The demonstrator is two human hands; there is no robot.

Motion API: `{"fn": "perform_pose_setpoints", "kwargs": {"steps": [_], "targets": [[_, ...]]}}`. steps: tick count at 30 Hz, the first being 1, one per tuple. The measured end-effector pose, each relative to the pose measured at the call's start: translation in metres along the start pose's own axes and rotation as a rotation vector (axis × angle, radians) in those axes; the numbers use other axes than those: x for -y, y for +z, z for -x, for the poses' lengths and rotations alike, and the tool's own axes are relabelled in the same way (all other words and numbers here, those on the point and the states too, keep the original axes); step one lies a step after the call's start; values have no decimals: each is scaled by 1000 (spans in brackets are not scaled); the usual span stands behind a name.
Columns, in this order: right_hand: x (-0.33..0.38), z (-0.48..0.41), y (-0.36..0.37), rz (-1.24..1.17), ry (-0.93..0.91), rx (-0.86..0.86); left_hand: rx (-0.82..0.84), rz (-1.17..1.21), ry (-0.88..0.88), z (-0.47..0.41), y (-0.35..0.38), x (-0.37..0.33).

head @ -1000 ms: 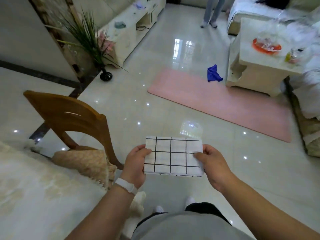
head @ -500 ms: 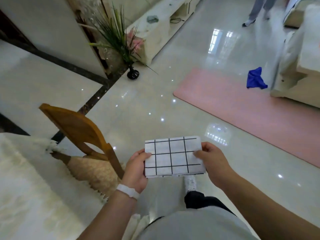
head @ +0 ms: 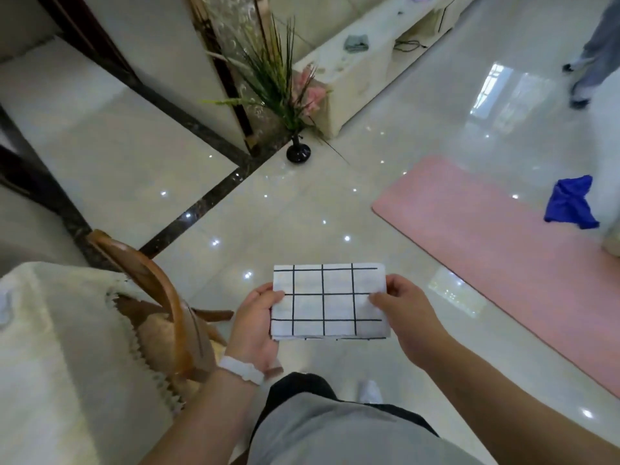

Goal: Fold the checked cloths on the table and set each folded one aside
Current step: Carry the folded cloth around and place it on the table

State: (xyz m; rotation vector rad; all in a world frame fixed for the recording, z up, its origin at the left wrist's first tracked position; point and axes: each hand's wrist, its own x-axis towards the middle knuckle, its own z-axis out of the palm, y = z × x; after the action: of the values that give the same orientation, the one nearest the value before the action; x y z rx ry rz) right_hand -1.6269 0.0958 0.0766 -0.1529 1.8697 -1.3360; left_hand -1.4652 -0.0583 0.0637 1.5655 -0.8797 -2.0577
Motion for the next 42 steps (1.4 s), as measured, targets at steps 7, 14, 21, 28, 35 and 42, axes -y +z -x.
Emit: {"fn": "perform_pose_setpoints", "kwargs": {"steps": [7, 14, 21, 28, 35, 42], "targets": [[46, -78, 37, 57, 16, 28, -59, 63, -32, -66, 10, -41], [116, -171, 109, 73, 13, 45, -55, 70, -37, -177, 8, -123], [198, -243, 190, 75, -44, 118, -69, 104, 35, -238, 0, -231], [249, -289, 253, 100, -74, 232, -152, 216, 100, -263, -22, -287], [282, -338, 313, 163, -95, 395, -301, 347, 101, -289, -42, -312], [322, -422, 378, 239, -31, 582, -466, 435, 129, -340, -41, -359]]}}
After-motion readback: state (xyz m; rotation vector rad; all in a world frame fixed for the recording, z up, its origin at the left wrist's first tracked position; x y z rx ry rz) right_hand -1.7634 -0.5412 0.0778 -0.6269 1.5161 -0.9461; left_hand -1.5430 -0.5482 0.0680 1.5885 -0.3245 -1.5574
